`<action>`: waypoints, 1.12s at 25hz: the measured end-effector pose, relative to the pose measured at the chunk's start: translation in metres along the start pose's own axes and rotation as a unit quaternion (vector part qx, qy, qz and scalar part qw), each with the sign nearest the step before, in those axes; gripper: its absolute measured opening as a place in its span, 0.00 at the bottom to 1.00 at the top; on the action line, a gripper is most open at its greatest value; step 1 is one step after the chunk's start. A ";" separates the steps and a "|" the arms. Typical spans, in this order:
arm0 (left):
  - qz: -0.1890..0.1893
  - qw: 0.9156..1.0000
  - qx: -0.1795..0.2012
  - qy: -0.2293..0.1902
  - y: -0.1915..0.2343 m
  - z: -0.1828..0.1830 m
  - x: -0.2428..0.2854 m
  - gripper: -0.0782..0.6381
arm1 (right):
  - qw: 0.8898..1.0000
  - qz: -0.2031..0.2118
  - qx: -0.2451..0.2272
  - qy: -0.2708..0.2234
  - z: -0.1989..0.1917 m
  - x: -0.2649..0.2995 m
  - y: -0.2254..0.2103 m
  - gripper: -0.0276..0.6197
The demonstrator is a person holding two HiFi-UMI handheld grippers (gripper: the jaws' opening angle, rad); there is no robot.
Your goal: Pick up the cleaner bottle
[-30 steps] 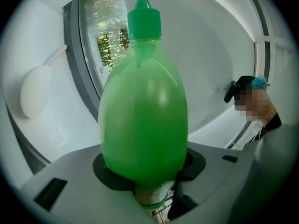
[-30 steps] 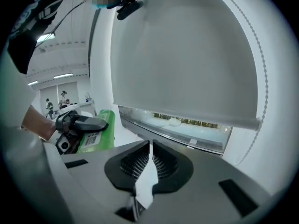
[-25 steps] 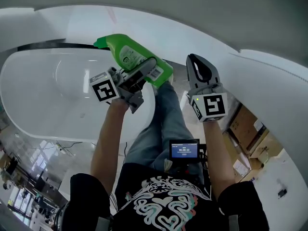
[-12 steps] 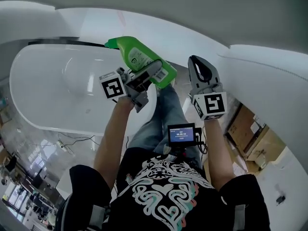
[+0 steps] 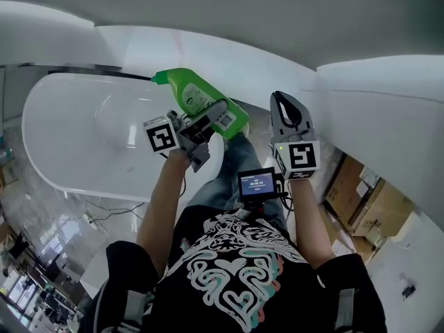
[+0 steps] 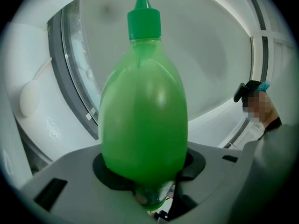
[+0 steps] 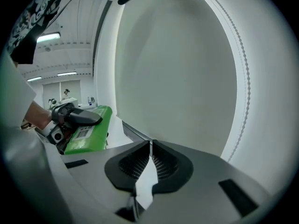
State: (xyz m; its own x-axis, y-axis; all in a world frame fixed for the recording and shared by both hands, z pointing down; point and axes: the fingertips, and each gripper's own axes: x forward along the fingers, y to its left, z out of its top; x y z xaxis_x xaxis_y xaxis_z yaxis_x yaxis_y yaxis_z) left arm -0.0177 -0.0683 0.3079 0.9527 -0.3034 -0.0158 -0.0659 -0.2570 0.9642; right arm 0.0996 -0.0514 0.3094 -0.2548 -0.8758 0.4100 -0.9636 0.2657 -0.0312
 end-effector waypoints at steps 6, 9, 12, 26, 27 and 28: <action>-0.004 1.000 -0.004 -0.019 -0.028 0.010 0.004 0.39 | 1.000 -0.013 -0.002 -0.008 0.027 -0.013 -0.008 0.10; -0.007 0.999 -0.027 -0.026 -0.045 0.011 0.003 0.39 | 1.000 -0.022 0.004 -0.014 0.040 -0.021 -0.005 0.10; -0.005 0.999 -0.029 -0.034 -0.061 0.020 0.002 0.39 | 0.999 -0.023 -0.001 -0.026 0.059 -0.021 -0.003 0.09; -0.039 0.996 -0.035 -0.078 -0.120 0.041 -0.001 0.39 | 0.999 -0.025 -0.003 -0.046 0.103 -0.037 0.001 0.09; -0.040 0.995 -0.035 -0.080 -0.123 0.042 -0.001 0.39 | 0.999 -0.024 -0.006 -0.049 0.106 -0.037 -0.001 0.09; -0.041 0.995 -0.035 -0.080 -0.126 0.041 0.000 0.39 | 0.998 -0.024 -0.008 -0.051 0.109 -0.037 -0.002 0.09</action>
State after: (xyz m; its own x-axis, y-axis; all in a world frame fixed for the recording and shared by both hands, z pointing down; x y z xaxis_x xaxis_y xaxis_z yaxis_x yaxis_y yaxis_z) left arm -0.0221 -0.0738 0.1756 0.8939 -0.4284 -0.1319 0.0359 -0.2249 0.9737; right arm 0.1022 -0.0637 0.1954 -0.2159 -0.9241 0.3152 -0.9738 0.2276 0.0004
